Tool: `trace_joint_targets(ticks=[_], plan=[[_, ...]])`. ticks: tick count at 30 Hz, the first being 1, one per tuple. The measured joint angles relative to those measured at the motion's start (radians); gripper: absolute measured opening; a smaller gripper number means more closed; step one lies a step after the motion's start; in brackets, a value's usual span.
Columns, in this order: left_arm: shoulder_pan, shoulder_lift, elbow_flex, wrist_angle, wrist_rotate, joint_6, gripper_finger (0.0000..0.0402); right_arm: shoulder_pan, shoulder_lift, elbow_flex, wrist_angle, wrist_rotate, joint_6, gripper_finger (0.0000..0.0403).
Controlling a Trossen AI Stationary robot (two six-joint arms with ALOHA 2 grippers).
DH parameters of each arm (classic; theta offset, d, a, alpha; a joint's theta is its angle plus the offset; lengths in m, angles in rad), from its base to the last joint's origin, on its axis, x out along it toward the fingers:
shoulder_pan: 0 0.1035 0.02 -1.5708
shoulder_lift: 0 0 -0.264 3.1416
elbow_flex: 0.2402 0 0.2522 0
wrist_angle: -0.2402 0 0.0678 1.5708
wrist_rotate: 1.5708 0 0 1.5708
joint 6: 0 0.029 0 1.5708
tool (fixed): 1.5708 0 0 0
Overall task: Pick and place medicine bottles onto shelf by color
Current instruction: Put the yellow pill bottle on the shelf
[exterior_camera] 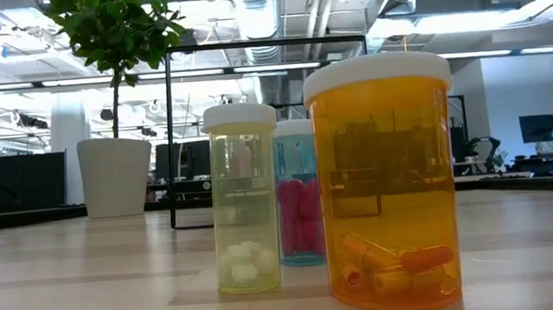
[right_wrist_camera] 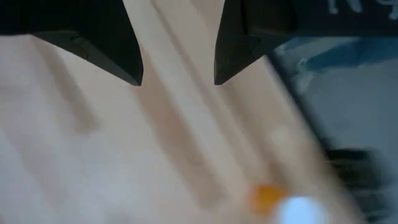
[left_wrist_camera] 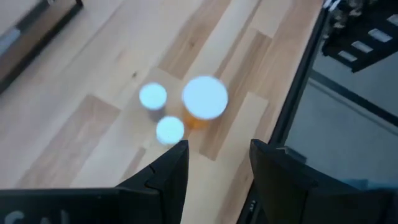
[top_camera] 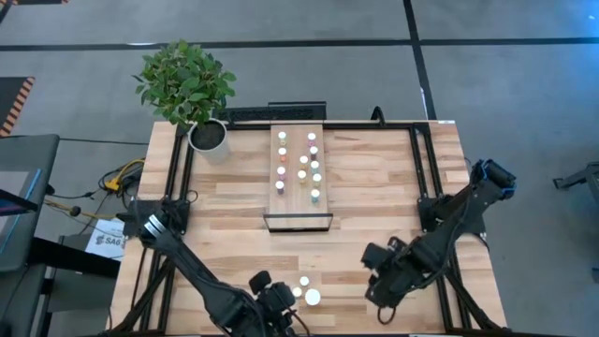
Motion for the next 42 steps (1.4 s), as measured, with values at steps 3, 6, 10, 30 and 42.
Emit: trace_joint_targets(ticks=[3,6,10,30,42], plan=[[-0.012,0.017,0.0,-0.001,-0.002,-0.035,0.0158,0.028,-0.002,0.009,0.122,0.039,-0.118,0.0219],[-0.027,0.021,0.0,0.002,-0.021,-0.054,0.0158,0.091,-0.033,0.03,0.261,0.18,-0.23,0.0219],[-0.039,0.023,0.0,0.002,-0.042,-0.053,0.0158,0.141,-0.036,0.032,0.32,0.288,-0.225,0.0219],[-0.046,0.024,-0.27,0.251,-0.133,-0.013,0.0158,0.098,-0.022,0.008,0.319,0.331,-0.26,0.02],[-0.006,0.024,-0.306,0.31,-0.131,0.226,0.0158,0.098,-0.022,0.008,0.244,0.345,-0.244,0.0185]])
